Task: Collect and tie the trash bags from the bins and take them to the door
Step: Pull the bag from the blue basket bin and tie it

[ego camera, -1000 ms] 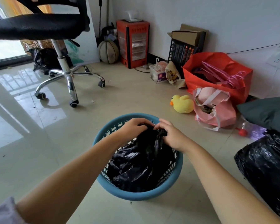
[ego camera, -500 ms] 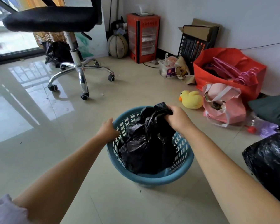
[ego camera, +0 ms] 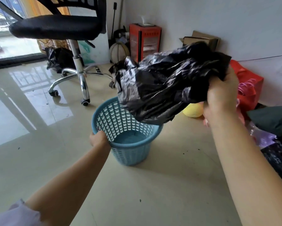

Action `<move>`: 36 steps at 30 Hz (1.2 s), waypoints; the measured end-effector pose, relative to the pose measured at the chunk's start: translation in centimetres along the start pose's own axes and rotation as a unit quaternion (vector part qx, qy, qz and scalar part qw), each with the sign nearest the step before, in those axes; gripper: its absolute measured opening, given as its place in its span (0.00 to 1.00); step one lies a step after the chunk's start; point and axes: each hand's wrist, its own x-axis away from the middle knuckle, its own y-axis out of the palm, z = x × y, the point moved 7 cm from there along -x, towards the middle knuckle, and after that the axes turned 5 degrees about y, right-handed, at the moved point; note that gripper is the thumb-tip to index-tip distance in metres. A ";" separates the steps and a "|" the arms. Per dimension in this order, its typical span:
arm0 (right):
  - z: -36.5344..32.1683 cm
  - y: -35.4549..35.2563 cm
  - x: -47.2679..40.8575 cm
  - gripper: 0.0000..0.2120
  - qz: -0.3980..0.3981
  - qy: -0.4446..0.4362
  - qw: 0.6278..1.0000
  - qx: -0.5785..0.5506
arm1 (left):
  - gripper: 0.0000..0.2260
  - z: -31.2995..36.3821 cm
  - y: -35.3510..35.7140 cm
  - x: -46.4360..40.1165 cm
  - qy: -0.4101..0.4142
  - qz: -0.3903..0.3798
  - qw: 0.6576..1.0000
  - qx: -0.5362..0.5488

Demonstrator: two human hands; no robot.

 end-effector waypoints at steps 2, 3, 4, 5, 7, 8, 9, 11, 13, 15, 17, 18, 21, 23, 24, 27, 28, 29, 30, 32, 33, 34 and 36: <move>-1.6 -0.8 -0.5 0.14 0.009 -0.023 1.000 -0.005 | 0.17 0.2 0.0 0.5 0.004 0.031 0.999 0.044; -2.1 -1.0 -0.6 0.15 0.008 -0.030 0.999 0.014 | 0.18 0.3 0.1 0.7 0.006 0.040 0.997 0.060; -2.4 -1.3 -0.7 0.15 0.004 -0.033 0.999 0.043 | 0.18 0.4 0.3 0.9 0.009 0.041 0.997 0.067; -2.3 -1.6 -0.8 0.16 -0.003 -0.033 0.996 0.077 | 0.19 0.3 0.6 0.9 0.011 0.037 0.997 0.068; -1.2 -2.2 -0.8 0.17 -0.009 -0.028 0.987 0.157 | 0.20 0.1 1.2 0.9 0.012 0.021 0.998 0.057; -0.5 -2.6 -0.7 0.17 -0.006 -0.027 0.980 0.198 | 0.20 0.0 1.4 0.9 0.013 0.014 0.999 0.051; 0.2 -3.1 -0.6 0.16 0.001 -0.024 0.973 0.230 | 0.20 0.0 1.5 0.9 0.015 0.009 0.999 0.045; 1.2 -4.3 -0.5 0.13 0.017 -0.024 0.966 0.257 | 0.20 0.0 1.4 0.7 0.020 0.003 0.999 0.031; 1.3 -5.8 -0.4 0.12 0.045 -0.026 0.961 0.271 | 0.20 0.0 1.3 0.3 0.020 -0.002 1.000 0.011; 0.8 -7.7 -0.6 0.12 0.083 -0.034 0.954 0.286 | 0.19 -0.2 1.3 0.2 0.019 -0.007 1.000 -0.001; 0.7 -9.4 -0.9 0.14 0.110 -0.039 0.944 0.310 | 0.19 -0.3 1.3 0.1 0.020 -0.006 1.000 0.007; 1.3 -10.0 -1.0 0.15 0.112 -0.024 0.936 0.332 | 0.18 -0.3 1.4 0.2 0.020 -0.007 1.000 0.011; 6.2 -11.0 -0.8 0.12 0.040 0.109 0.898 0.425 | 0.19 -0.4 1.5 -0.3 0.017 -0.021 1.000 -0.008; 10.4 -10.9 0.5 0.12 -0.056 0.200 0.841 0.499 | 0.19 -0.5 1.4 -0.8 0.004 -0.041 0.999 -0.033; 12.2 -10.8 1.4 0.13 -0.092 0.234 0.817 0.520 | 0.19 -0.5 1.3 -0.9 -0.001 -0.056 0.997 -0.044; 15.7 -10.3 3.8 0.13 -0.148 0.281 0.788 0.527 | 0.18 -0.4 1.3 -0.9 -0.001 -0.108 0.992 -0.061; 16.4 -9.8 4.4 0.13 -0.165 0.285 0.779 0.533 | 0.17 -0.2 1.1 -0.7 -0.003 -0.118 0.991 -0.067; 16.9 -9.4 4.9 0.12 -0.185 0.288 0.769 0.540 | 0.17 -0.1 0.9 -0.6 -0.006 -0.120 0.990 -0.068; 17.5 -9.1 5.3 0.12 -0.202 0.291 0.760 0.545 | 0.17 0.0 0.7 -0.3 -0.014 -0.116 0.991 -0.066; 18.2 -8.8 6.1 0.11 -0.222 0.297 0.747 0.552 | 0.17 -0.4 -0.1 0.3 -0.047 -0.090 0.994 -0.036; 18.5 -8.9 6.4 0.11 -0.229 0.299 0.741 0.556 | 0.17 -1.0 -0.6 1.0 -0.074 -0.074 0.994 -0.021; 18.8 -9.1 6.7 0.11 -0.236 0.299 0.732 0.564 | 0.16 -1.8 -1.1 2.0 -0.096 -0.062 0.993 -0.018; 18.9 -9.3 7.2 0.15 -0.262 0.311 0.717 0.567 | 0.13 -3.9 -1.3 4.9 -0.127 -0.094 0.985 -0.068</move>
